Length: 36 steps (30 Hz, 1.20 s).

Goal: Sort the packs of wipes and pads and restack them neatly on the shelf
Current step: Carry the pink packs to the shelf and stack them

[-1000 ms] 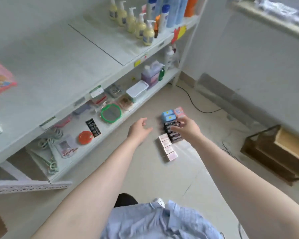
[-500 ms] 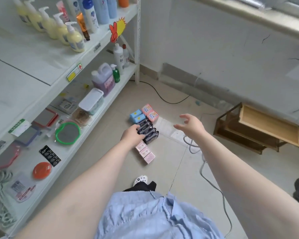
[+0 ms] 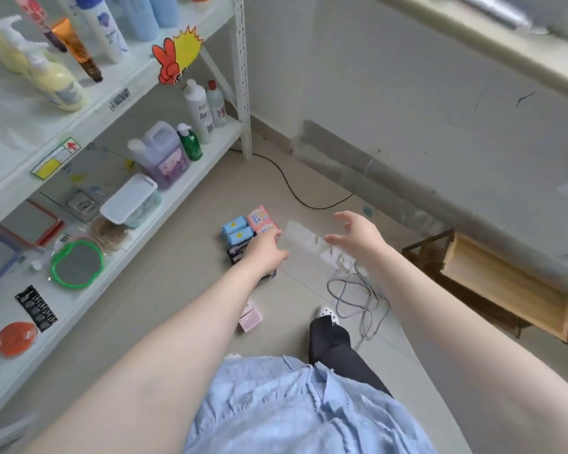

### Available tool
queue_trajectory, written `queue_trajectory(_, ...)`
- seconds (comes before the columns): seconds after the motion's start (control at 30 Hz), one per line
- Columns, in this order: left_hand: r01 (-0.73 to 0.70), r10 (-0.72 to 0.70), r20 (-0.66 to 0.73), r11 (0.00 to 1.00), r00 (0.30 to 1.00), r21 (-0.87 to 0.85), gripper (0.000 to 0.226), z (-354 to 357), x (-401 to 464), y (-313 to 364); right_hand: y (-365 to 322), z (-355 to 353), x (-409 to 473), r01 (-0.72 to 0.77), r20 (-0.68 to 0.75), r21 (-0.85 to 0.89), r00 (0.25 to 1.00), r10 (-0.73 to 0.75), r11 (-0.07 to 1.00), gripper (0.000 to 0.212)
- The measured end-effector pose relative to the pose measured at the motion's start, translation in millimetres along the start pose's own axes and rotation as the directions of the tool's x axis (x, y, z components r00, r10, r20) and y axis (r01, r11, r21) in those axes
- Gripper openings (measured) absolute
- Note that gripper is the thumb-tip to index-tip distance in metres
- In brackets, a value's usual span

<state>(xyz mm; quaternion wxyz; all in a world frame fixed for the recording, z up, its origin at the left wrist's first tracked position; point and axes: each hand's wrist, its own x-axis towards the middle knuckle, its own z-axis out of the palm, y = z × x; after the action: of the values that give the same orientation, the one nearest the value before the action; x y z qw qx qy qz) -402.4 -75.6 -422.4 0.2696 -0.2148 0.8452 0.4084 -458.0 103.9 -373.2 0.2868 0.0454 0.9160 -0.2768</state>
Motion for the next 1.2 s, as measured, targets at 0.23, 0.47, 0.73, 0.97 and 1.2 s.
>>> queue_trajectory(0.23, 0.225, -0.234, -0.090, 0.969, 0.968, -0.102, 0.053, 45.8, 44.5, 55.6, 43.1, -86.4, 85.5, 0.119, 0.121, -0.119, 0.987, -0.105, 0.986, 0.062)
queue_trajectory(0.47, 0.305, -0.325, -0.151, 0.942, 0.933, -0.142, 0.043, 28.7, 77.8, 76.9, 18.2, -110.0, 159.4, 0.224, 0.219, -0.129, 0.957, -0.193, 0.966, 0.066)
queue_trajectory(0.73, 0.358, -0.402, -0.157, 0.900, 0.902, -0.248, 0.047, -8.1, 138.3, 80.7, -34.7, -98.0, 239.0, 0.284, 0.328, -0.140, 0.917, -0.226, 0.949, 0.065)
queue_trajectory(0.97, 0.424, -0.569, -0.071, 0.684, 0.819, -0.593, 0.041, 3.8, 221.4, 52.4, -41.4, -57.2, 324.8, 0.220, 0.386, -0.094, 0.907, -0.168, 0.971, 0.064)
queue_trajectory(1.2, 0.349, -0.706, 0.127, 0.178, 0.696, -0.920, 0.029, 84.5, 342.0, -3.3, -24.7, 45.3, 442.9, 0.169, 0.462, -0.052, 0.878, -0.126, 0.984, 0.068)
